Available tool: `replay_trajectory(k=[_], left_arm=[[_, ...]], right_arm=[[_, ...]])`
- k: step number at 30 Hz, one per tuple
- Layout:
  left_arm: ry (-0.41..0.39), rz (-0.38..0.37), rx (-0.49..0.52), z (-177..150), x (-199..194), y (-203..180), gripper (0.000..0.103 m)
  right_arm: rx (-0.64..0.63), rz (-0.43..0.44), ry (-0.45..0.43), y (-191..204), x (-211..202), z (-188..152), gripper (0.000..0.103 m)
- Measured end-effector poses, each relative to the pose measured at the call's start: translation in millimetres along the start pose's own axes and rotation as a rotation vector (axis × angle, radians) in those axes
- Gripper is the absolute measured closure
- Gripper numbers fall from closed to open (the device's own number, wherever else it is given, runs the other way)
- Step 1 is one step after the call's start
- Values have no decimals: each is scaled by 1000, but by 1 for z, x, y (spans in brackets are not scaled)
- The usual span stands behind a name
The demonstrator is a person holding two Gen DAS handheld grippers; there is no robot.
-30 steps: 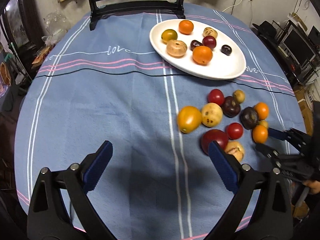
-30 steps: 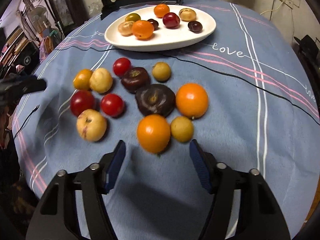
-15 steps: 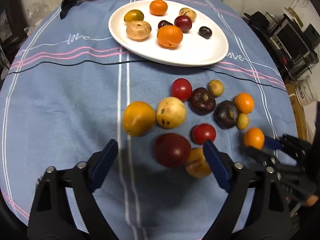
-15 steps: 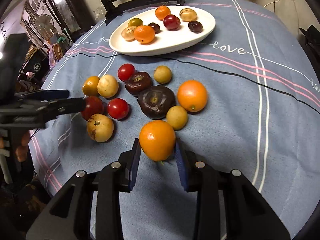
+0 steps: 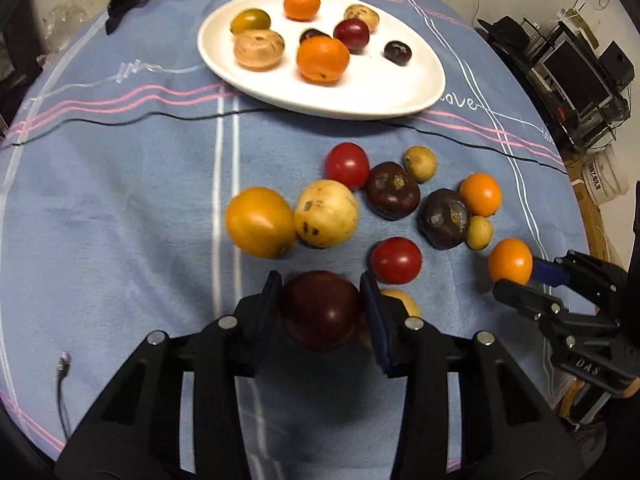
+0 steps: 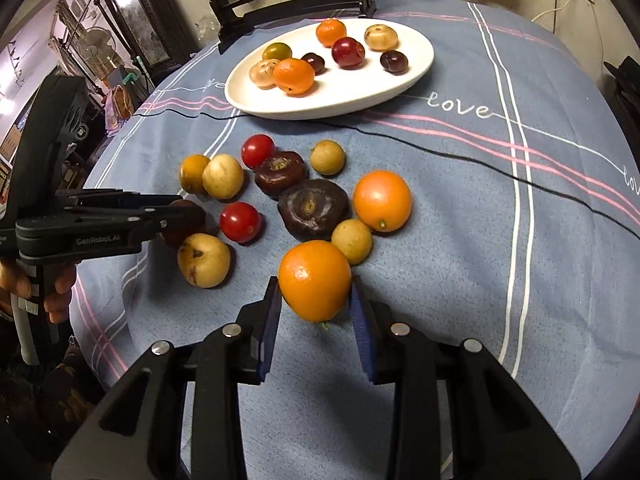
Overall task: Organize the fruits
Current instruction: 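Grasp a dark red plum with the left tool while the right tool grasps an orange, then carry the dark plum over the plate with the left tool while the right tool carries the orange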
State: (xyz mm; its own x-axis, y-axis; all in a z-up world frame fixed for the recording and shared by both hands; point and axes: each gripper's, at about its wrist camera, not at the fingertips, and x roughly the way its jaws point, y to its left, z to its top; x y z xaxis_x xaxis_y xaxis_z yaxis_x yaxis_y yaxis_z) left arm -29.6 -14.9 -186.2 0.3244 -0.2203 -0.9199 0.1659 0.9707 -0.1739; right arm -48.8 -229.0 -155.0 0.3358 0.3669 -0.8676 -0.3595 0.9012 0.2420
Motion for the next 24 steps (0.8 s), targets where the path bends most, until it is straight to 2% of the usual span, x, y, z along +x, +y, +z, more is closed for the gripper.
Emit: replay_trajectory(k=[7,10,14,20,24], left_arm=[[-85,50,57,4,-33,0,62],[-130,61,76,14,-48,-2,62],[-190,76,100,39,-66,-6,62],[-291,99,139,94,-84,-21,62],[-331,128,161,121,-87,-30,62]], right_arm=[[-8,2,6,6,5,0,69],[-2,16,-29,9,-4,10,69],[-22,16,-108,13,-24,38,69],[-54,15,-242,17,-57,104,69],[-55,4,-278,13,-57,137,69]])
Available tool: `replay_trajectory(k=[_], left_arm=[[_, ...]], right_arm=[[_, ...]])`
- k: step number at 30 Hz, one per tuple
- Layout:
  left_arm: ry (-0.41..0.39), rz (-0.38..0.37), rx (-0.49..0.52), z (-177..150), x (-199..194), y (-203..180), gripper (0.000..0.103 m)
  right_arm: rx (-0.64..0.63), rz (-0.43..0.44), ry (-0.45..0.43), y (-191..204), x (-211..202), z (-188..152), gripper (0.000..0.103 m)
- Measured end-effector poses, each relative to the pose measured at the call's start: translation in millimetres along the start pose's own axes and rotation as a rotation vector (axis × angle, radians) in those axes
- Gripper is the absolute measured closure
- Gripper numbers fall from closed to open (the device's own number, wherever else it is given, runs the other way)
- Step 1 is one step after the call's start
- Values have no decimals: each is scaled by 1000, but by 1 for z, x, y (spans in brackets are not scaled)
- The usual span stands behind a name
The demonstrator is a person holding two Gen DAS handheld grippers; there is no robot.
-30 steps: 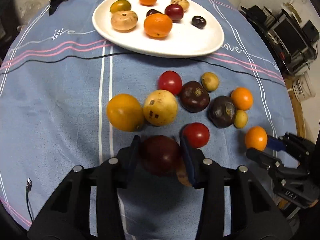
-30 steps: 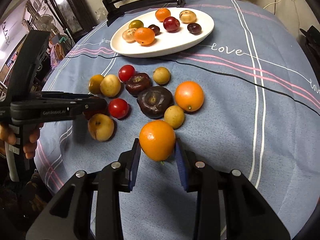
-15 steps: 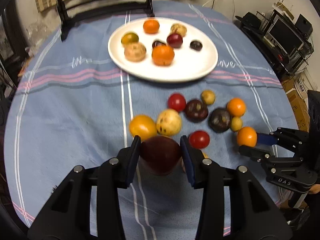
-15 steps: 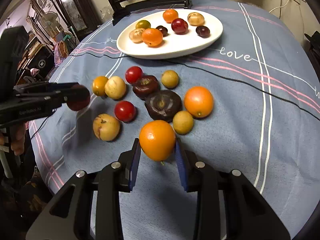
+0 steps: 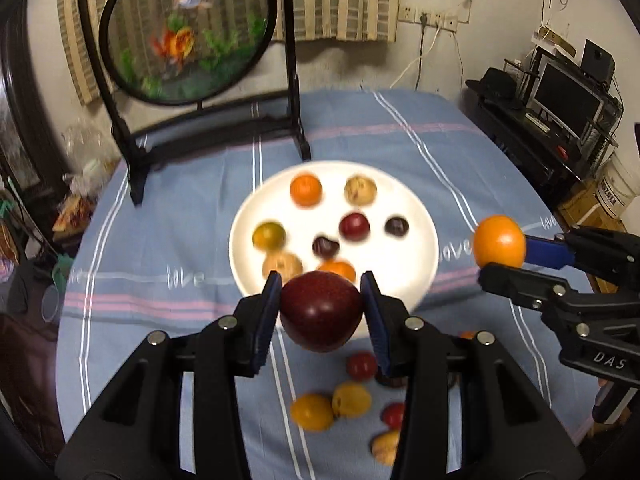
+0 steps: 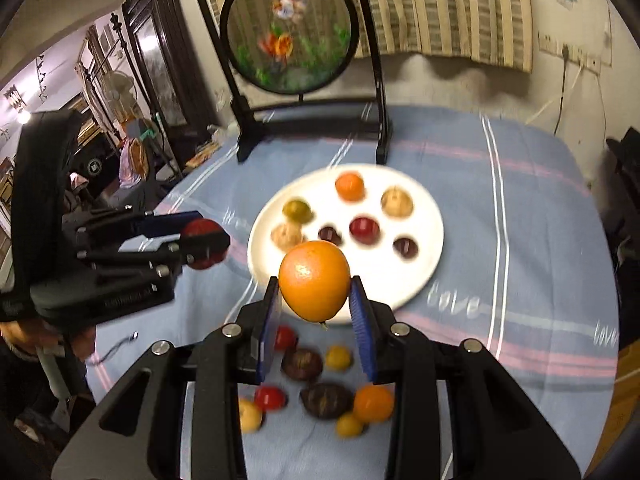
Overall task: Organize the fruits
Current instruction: 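Carry the dark plum over the plate with the left tool while the right tool carries the orange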
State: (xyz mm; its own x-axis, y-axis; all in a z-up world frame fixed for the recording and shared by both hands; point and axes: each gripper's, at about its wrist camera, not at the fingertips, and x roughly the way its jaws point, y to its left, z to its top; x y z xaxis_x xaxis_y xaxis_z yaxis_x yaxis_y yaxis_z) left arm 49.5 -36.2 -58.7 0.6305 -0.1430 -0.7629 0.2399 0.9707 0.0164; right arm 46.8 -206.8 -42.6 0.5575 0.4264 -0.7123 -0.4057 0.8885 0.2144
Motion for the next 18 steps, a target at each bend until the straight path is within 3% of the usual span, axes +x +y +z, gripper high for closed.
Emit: replay_trajectory(k=[8,18], left_arm=[[31,24,-5,24,40,0,62],[148,79,-10,31,115,11,62]], right_arm=[[36,-20,27,-23,42,26,69],[54,-39,125,-44,104,30,69]])
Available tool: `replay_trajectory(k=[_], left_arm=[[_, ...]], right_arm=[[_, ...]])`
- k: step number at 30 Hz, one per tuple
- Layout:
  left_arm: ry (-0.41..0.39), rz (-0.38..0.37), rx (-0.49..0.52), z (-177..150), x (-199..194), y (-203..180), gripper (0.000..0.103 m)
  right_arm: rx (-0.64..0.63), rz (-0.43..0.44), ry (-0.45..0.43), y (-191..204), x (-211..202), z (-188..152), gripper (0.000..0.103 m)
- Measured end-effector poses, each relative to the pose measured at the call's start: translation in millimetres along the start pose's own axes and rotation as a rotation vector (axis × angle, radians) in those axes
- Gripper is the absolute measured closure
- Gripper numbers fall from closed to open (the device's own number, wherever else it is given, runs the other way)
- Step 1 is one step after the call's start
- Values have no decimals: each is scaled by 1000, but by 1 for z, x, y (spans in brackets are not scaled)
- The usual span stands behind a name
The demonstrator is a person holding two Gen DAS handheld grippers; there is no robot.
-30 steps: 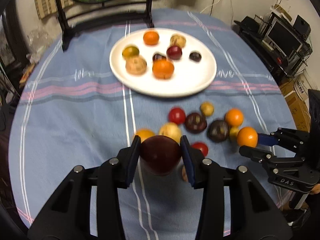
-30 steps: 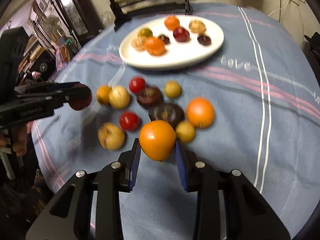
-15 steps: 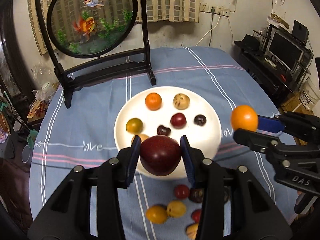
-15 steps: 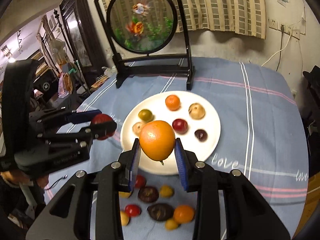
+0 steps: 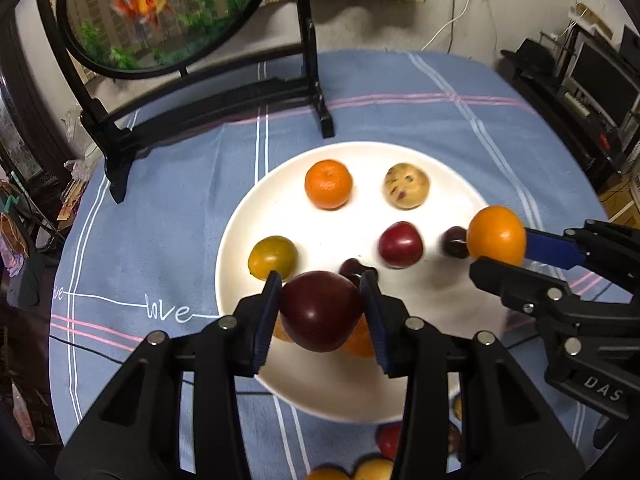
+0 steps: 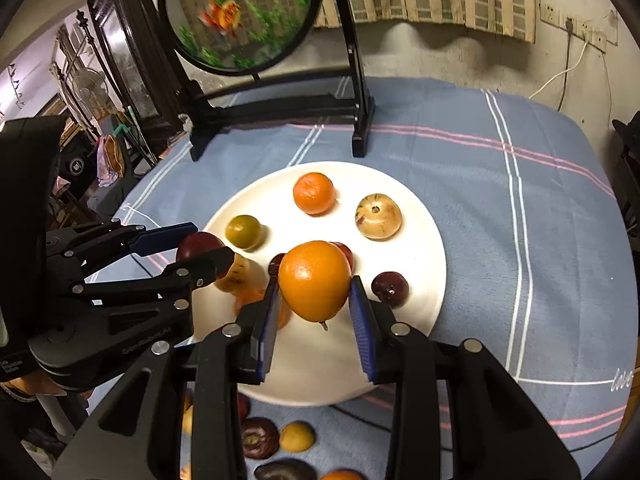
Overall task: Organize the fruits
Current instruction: 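Carry the dark plum over the plate with the left tool while the right tool carries the orange, then release both fruits onto the plate and pull both tools back toward the pile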
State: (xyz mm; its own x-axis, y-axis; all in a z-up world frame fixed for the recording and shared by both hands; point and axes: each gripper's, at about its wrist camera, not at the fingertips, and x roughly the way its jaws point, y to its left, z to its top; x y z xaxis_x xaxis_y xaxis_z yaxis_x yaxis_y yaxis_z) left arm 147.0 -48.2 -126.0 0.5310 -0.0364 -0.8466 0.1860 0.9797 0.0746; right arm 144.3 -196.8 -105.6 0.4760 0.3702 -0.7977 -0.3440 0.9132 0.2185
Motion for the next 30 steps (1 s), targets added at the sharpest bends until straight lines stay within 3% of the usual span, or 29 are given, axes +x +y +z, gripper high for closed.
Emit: replay_trajectory(k=[14,17,22,25,28,30], left_arm=[[37,56,31,9,35,-1,60],[25,60,36,10,33,-2,42],[-7,76,33,13,20,2,36],[-10,74,16,13,11,7,35],[-27,81,12,11,-1,10,35],[-48,78,-9,8,-15,16,35]], right_arm=[[8,-10,60,-12,31,10,68],[9,-40,62,-14,28,11,67],[42,-9,33,-18,12,15,67],[39,7,31,-15,6,18,64],[35,-37,2,-12,-4,18,45],[60,-23,-40,-14,-20,18,45]])
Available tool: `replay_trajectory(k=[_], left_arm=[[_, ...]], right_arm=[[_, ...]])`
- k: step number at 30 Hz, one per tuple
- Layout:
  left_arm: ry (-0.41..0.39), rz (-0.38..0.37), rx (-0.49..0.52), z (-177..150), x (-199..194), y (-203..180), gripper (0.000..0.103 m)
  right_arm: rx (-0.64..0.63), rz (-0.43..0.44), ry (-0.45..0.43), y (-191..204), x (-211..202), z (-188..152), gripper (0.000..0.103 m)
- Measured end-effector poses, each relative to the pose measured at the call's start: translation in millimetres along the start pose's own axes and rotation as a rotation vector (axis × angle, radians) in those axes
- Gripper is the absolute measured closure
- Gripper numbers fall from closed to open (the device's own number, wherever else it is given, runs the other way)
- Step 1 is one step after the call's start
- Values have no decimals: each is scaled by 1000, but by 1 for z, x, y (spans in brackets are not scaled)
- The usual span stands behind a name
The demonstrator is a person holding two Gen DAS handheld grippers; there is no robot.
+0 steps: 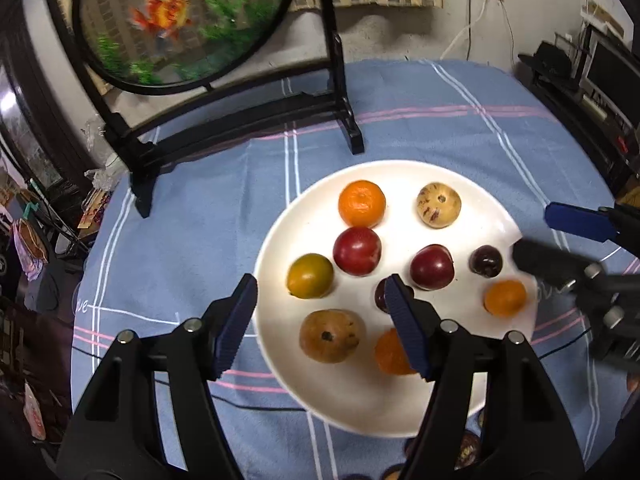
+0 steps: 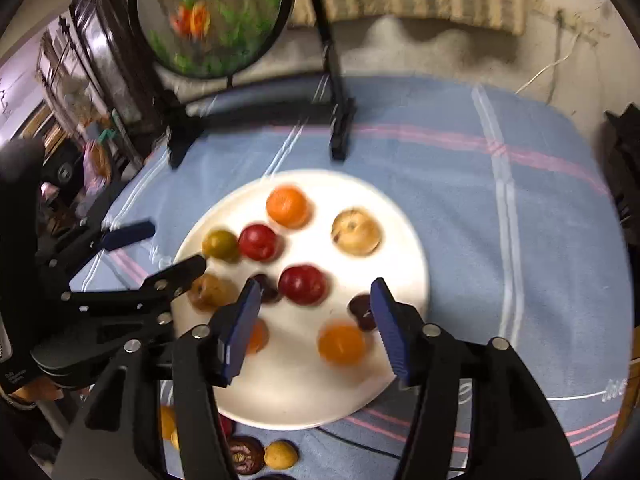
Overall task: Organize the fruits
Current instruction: 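Release both fruits onto the plate and pull both tools back toward the pile, then grasp a speckled yellow-brown fruit with the left tool while the right tool grasps a red plum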
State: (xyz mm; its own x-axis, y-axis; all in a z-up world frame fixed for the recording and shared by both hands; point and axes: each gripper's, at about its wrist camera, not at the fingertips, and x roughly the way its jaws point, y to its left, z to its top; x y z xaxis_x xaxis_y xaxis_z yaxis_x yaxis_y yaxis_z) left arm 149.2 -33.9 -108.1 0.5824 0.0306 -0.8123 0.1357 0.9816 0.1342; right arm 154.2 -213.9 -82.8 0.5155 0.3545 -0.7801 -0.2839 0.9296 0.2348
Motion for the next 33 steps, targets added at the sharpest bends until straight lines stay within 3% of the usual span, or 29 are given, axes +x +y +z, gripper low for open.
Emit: replay_trajectory(k=[8,11,14,21,26,31,32,33], left_arm=[[-65,-16,-74,-24,-54,31,31],[-67,-18,-78,-43,-71,36,29],[-48,-33,-69,-66,-81,36,29],[40,-175,84,-152,-94,-11,29],[98,-262,182,-192,-86,-51,29],[122,-280,242,-204,-68,-74,29],[128,-275,254,-205,-62,-77,34],[141,-269,264,-206,-57,-79,56]], right_arm=[[30,-24,-78,-14,-76,-28,43],[-2,-47,-82,-10,-96,-59,43],[-65,-67,-30,3,-100,-107,43],[26,-55,114,-4,-84,-189,43],[45,-58,136,-6,-83,-206,43],[35,-37,131,4,-84,-207,43],[31,-31,130,6,-84,-206,43],[29,-21,130,8,-83,-206,43]])
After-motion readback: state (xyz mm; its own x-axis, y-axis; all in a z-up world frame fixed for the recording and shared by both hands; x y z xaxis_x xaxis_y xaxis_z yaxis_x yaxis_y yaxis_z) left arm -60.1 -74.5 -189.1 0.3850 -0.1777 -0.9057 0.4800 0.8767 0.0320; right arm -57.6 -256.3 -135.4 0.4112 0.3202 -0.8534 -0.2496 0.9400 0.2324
